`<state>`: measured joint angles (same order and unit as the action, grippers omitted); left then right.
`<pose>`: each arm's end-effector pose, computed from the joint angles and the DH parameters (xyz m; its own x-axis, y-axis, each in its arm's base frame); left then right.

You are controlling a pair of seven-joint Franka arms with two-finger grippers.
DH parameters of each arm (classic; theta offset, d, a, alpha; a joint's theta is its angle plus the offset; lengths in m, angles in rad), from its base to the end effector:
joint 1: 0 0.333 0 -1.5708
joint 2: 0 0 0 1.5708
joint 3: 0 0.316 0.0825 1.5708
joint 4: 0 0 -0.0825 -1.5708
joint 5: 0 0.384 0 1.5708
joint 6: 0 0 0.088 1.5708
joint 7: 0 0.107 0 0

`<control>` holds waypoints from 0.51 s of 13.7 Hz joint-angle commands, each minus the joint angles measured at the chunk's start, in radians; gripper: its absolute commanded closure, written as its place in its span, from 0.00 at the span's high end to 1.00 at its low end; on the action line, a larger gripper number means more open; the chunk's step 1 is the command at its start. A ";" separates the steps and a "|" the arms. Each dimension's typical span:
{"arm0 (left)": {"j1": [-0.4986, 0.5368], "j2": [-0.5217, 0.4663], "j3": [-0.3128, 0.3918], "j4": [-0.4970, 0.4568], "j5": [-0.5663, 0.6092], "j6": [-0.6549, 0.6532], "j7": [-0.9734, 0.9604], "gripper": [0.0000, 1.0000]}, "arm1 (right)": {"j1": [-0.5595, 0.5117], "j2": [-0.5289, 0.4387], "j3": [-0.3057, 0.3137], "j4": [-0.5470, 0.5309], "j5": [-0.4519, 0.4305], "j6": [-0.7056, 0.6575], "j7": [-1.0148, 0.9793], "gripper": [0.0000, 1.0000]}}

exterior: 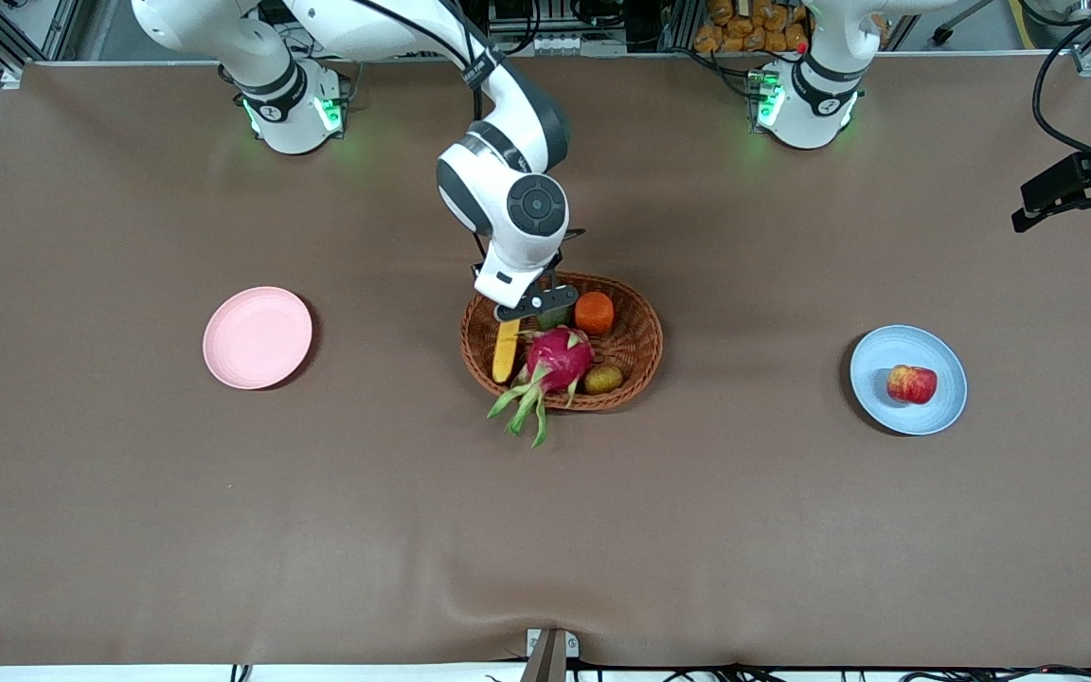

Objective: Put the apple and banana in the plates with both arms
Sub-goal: 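Grasp the yellow banana by its stem end with the right gripper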

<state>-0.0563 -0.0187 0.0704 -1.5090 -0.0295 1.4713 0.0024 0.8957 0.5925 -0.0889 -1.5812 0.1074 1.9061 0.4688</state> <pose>0.5387 0.0046 0.6550 0.9998 0.0087 -0.0189 0.0093 -0.9995 0.0308 0.4492 0.4903 0.2741 0.9284 0.2735 -0.2515 0.3024 -0.9495 0.0836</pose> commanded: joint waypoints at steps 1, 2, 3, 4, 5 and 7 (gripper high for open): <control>-0.011 -0.009 0.009 -0.013 0.009 0.009 -0.019 1.00 | 0.022 0.018 -0.011 0.020 -0.018 -0.006 0.045 0.58; -0.011 -0.009 0.009 -0.013 0.011 0.009 -0.015 1.00 | 0.022 0.020 -0.011 0.020 -0.018 -0.006 0.045 0.57; -0.011 -0.007 0.009 -0.013 0.011 0.009 -0.015 1.00 | 0.023 0.021 -0.011 0.020 -0.018 -0.006 0.047 0.54; -0.011 -0.007 0.008 -0.013 0.011 0.009 -0.024 1.00 | 0.023 0.026 -0.011 0.020 -0.018 -0.004 0.047 0.54; -0.010 -0.006 0.006 -0.010 0.011 0.009 -0.024 1.00 | 0.023 0.030 -0.011 0.020 -0.020 -0.004 0.047 0.53; -0.002 -0.003 0.003 -0.008 0.013 0.009 -0.015 1.00 | 0.023 0.032 -0.011 0.020 -0.020 -0.002 0.047 0.47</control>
<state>-0.0554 -0.0187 0.0710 -1.5147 -0.0292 1.4713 -0.0027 0.9042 0.6099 -0.0888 -1.5811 0.1000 1.9062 0.4959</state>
